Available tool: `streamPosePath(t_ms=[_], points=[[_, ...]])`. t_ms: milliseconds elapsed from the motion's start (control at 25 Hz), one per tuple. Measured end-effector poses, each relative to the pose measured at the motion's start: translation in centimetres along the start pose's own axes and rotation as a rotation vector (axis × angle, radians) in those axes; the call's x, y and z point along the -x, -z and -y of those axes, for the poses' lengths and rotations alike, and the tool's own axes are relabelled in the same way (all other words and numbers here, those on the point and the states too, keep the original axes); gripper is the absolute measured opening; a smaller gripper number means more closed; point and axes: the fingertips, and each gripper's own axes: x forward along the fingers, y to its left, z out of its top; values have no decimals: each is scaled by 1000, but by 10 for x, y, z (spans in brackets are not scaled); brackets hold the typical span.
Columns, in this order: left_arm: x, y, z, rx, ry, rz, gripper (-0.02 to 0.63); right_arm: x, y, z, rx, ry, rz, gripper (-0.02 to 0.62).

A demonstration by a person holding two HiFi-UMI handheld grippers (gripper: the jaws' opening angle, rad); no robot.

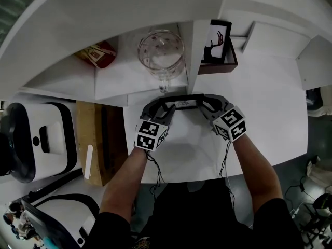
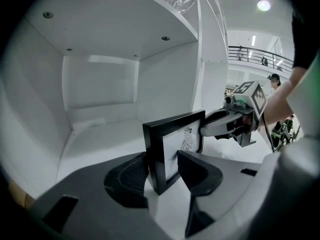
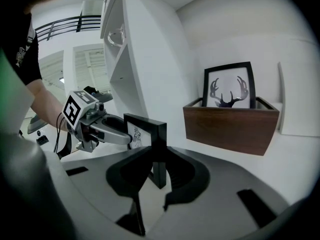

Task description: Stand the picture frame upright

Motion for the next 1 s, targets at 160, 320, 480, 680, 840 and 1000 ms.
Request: streamPosePath(t_ms=[160, 320, 480, 680, 840, 1000], points=[[-1, 0, -1, -5, 0, 4, 184, -1, 0, 1, 12, -10, 2, 72], [-1, 0, -1, 3, -4, 8, 185, -2, -1, 1, 28, -21, -6, 74], [-1, 1, -1, 9, -6, 9, 184, -3, -1, 1, 27, -34, -10, 74], [-1, 1, -1, 3, -11, 1, 186, -3, -1, 2, 11, -36, -8, 77], [4, -2, -4, 8, -35, 11, 186, 0, -2, 0, -5, -42, -6, 108], [17, -2, -8, 19, -66, 23, 186, 11, -1, 1, -2, -36, -6, 127]])
